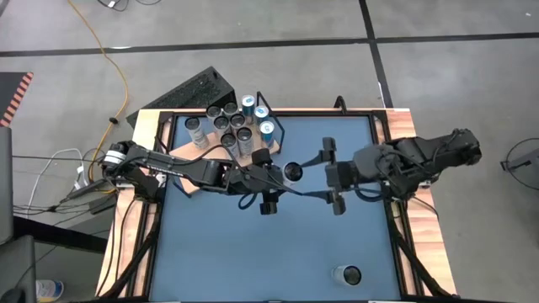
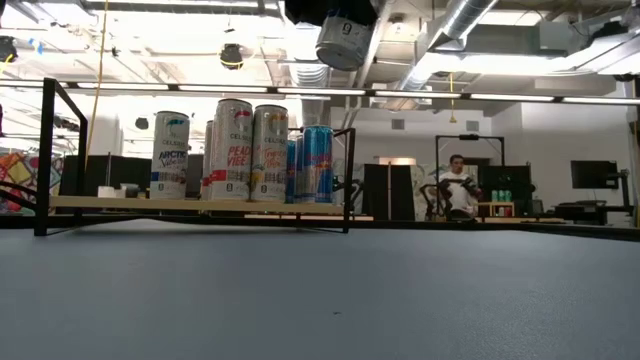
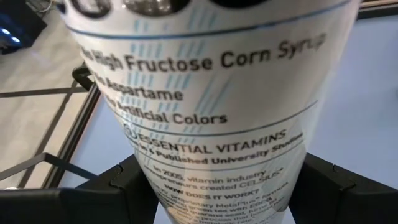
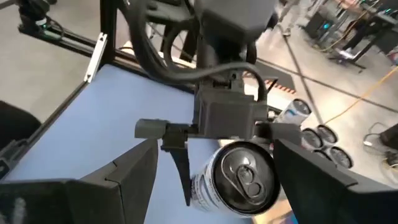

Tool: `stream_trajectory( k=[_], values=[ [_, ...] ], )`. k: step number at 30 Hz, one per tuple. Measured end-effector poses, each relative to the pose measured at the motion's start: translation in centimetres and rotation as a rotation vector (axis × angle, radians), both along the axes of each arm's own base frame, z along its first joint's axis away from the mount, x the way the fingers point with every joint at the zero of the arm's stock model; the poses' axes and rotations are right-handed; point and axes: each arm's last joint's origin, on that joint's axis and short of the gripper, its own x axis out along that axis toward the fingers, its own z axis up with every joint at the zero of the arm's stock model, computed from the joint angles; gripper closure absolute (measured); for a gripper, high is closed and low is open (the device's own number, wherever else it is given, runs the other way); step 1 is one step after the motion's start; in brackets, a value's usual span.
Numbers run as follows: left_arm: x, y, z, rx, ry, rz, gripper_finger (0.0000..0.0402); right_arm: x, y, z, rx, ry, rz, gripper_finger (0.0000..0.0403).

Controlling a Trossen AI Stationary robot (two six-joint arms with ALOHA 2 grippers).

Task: Place canned beverage on shelf
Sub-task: Put the left white and blue soda can on the shelf aligned with the other white and blue soda can

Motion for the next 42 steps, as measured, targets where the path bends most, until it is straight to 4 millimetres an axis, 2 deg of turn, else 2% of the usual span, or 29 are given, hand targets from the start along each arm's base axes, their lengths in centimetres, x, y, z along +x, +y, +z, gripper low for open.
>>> stream_trajectory(
  k=[4, 11, 17, 22, 30, 42],
  values=[
    [0.0, 0.0, -0.1, 0.008, 0.009, -0.004, 0.0145, 0.3, -0.7, -0.4, 0.004, 0.017, -0.009, 0.0091],
    [-0.1, 0.0, -0.2, 0.020, 0.025, -0.010, 0.0145, 0.6, -1.1, 0.0, -0.027, -0.026, -0.010, 0.0091],
    [-0.1, 0.0, -0.2, 0.020, 0.027, -0.010, 0.0145, 2.8, -0.8, -1.9, -0.060, 0.048, -0.013, 0.0091],
    [-0.2, 0.0, -0.2, 0.023, 0.035, -0.011, 0.0145, 3.7, -0.3, -2.3, -0.118, 0.058, 0.016, 0.0091],
    [-0.2, -0.1, -0.3, 0.023, 0.042, -0.013, 0.0145, 4.1, -0.6, -2.7, -0.135, 0.087, 0.003, 0.0091],
    [-0.2, -0.1, -0.3, 0.027, 0.041, -0.013, 0.0145, 4.2, -2.2, -3.3, -0.117, 0.155, -0.031, 0.0091]
  ],
)
